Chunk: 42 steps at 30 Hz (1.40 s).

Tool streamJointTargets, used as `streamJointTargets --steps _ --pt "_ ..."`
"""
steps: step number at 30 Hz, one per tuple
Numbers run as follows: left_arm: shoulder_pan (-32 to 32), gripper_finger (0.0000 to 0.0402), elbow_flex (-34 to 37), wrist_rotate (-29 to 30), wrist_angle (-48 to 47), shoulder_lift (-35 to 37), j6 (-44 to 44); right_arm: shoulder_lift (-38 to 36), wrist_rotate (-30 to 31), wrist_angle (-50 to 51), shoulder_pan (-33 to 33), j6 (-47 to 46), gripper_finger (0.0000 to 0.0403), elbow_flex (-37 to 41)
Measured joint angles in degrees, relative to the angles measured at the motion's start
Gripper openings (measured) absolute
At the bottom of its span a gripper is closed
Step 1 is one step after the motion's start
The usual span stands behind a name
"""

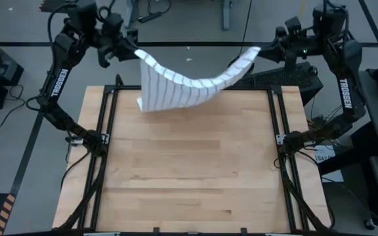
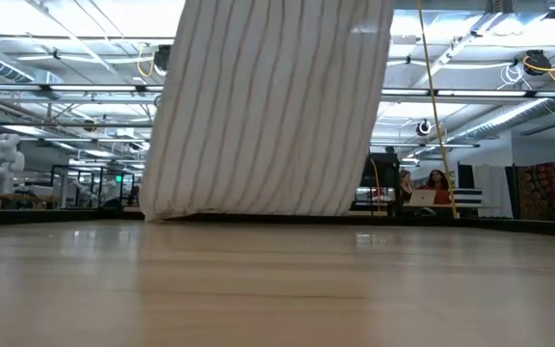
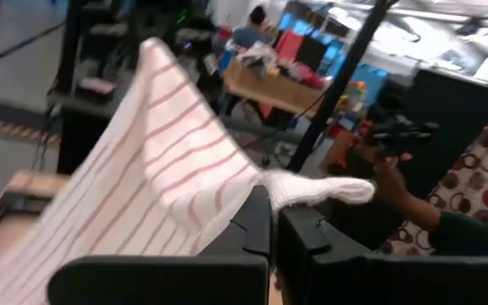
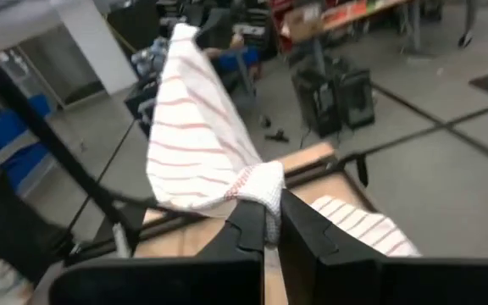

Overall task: Roll towel
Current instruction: Roll the white towel

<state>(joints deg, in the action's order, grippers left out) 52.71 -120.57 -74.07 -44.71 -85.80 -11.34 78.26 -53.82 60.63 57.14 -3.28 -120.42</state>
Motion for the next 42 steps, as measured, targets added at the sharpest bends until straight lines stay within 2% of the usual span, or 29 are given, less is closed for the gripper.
streamJointTargets --steps 3,7,10,13,16,19,23,28,34,42 --pt "0.0 0.0002 0.0 2.6 -9.1 0.1 6.1 -1.2 0.3 5.5 -1.2 2.7 0.0004 0.0" --pt "-1.4 0.0002 0.0 7.3 -23.3 0.5 16.9 -2.5 4.5 12.5 -3.7 6.1 0.0004 0.0" --pt "-4.3 0.0002 0.0 13.9 -33.4 0.6 24.4 -3.4 6.5 18.0 -5.5 8.4 0.0004 0.0" --pt "-7.7 0.0002 0.0 20.5 -38.2 0.6 26.9 -4.0 7.8 22.8 -7.4 10.0 0.0004 0.0" --pt "-10.9 0.0002 0.0 27.0 -37.0 0.9 23.6 -4.2 8.5 25.9 -9.3 10.6 0.0004 0.0" --pt "-14.4 0.0002 0.0 32.9 -31.8 0.9 20.3 -4.6 12.4 27.0 -10.7 10.5 0.0004 0.0" --pt "-20.1 0.0002 0.0 36.1 -25.5 0.9 17.7 -4.8 19.3 29.3 -12.7 10.2 0.0004 0.0" --pt "-31.5 0.0002 0.8 42.7 -22.9 0.8 16.2 -6.8 20.4 29.4 -17.2 9.9 0.0004 3.1" --pt "-45.0 0.0002 3.0 53.0 -24.8 0.7 13.2 -12.6 20.6 29.2 -22.2 7.6 0.0004 13.0" --pt "-61.3 0.0002 11.0 74.9 -21.3 0.7 4.7 -23.9 20.8 20.3 -27.7 -0.4 0.0004 31.1"
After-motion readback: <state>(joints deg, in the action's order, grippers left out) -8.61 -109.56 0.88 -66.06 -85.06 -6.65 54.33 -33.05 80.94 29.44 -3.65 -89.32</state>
